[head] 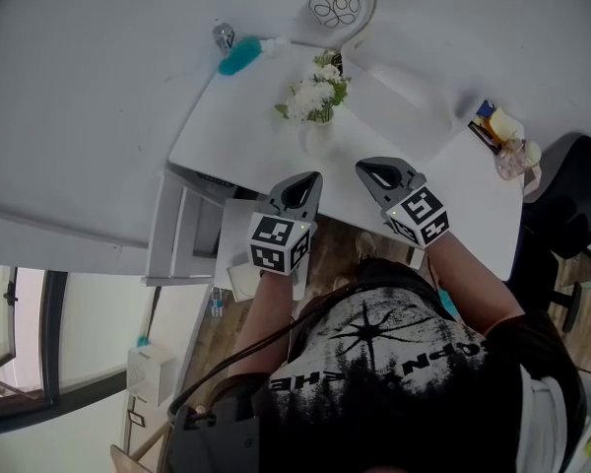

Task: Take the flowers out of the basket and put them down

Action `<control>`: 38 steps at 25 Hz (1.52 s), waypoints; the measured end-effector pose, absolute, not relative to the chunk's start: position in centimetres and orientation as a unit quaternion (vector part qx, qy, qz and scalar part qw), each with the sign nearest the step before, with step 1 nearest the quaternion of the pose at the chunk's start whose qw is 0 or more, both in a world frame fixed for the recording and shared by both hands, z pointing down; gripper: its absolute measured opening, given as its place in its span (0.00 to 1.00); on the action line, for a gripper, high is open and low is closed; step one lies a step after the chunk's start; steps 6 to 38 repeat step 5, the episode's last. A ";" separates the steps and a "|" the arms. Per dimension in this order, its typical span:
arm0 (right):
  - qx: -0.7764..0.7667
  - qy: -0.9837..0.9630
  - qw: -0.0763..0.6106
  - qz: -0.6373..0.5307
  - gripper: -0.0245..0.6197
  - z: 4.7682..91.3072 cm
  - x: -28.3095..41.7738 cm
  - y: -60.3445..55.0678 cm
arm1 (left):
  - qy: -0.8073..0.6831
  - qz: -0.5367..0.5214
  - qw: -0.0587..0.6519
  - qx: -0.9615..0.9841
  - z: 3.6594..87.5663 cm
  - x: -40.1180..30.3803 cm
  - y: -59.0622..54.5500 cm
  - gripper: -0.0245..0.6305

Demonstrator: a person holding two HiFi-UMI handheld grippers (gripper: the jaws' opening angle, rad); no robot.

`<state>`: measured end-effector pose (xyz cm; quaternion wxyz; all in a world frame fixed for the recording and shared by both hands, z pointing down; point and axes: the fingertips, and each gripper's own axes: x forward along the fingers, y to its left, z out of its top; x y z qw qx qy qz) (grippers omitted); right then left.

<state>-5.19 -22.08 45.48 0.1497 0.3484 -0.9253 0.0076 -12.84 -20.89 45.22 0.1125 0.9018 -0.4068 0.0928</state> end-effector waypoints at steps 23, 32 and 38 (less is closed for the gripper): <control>0.346 -0.925 0.156 0.002 0.06 45.6 -5.2 -22.0 | -0.409 0.094 0.113 0.901 45.3 -12.9 -21.0 0.05; 0.346 -0.925 0.156 0.002 0.06 45.6 -5.2 -22.0 | -0.409 0.094 0.113 0.901 45.3 -12.9 -21.0 0.05; 0.346 -0.925 0.156 0.002 0.06 45.6 -5.2 -22.0 | -0.409 0.094 0.113 0.901 45.3 -12.9 -21.0 0.05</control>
